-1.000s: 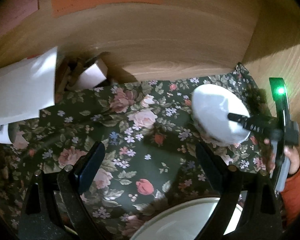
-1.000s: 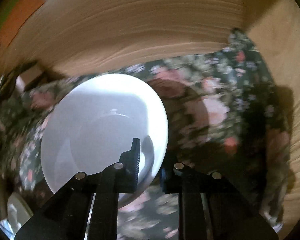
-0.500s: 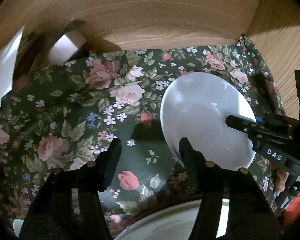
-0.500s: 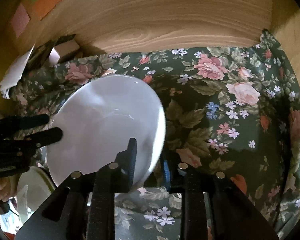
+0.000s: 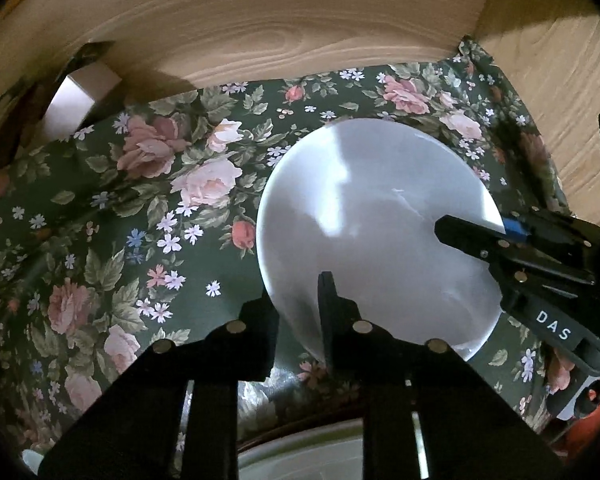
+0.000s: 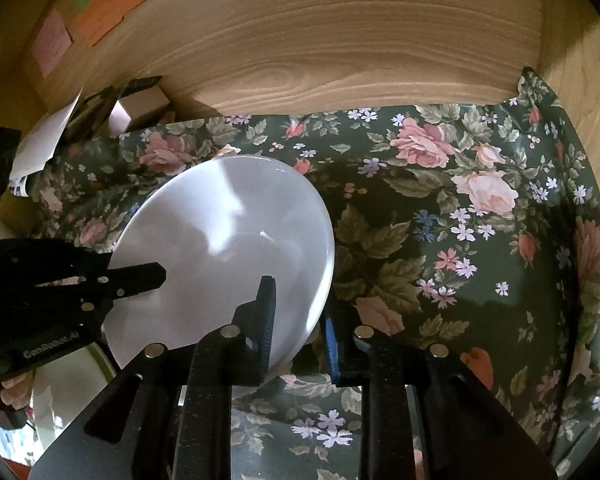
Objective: Organize plates and bowls
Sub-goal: 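Lift the white bowl with both grippers and carry it over the nested bowls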
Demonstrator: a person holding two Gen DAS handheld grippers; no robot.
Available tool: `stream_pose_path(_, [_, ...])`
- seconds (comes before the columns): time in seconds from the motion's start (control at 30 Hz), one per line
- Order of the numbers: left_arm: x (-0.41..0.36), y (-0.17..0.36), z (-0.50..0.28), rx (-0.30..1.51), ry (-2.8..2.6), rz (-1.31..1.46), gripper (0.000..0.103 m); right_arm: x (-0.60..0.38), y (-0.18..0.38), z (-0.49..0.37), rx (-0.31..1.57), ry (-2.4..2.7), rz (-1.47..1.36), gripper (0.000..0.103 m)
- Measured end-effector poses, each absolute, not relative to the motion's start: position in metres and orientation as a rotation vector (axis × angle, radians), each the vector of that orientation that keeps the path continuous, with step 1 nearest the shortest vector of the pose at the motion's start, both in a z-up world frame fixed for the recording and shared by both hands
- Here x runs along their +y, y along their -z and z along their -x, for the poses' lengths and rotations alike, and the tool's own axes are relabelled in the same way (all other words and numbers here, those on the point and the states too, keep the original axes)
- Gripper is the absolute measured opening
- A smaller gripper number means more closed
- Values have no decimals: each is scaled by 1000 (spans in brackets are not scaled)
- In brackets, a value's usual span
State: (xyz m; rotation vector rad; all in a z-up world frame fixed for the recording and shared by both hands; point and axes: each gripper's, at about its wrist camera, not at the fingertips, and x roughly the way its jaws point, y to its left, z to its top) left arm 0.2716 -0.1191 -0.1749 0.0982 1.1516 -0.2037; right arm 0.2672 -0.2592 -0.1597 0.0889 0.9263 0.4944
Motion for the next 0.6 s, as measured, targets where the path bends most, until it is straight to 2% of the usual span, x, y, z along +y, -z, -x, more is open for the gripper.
stream_pose_path(0.17, [-112, 169, -267, 1152, 204, -58, 17, -258, 149, -260, 892, -499, -94, 19])
stream_pose_path(0.6, [-87, 118, -227, 1014, 198, 5, 17, -245, 99, -225, 755, -538, -90, 19])
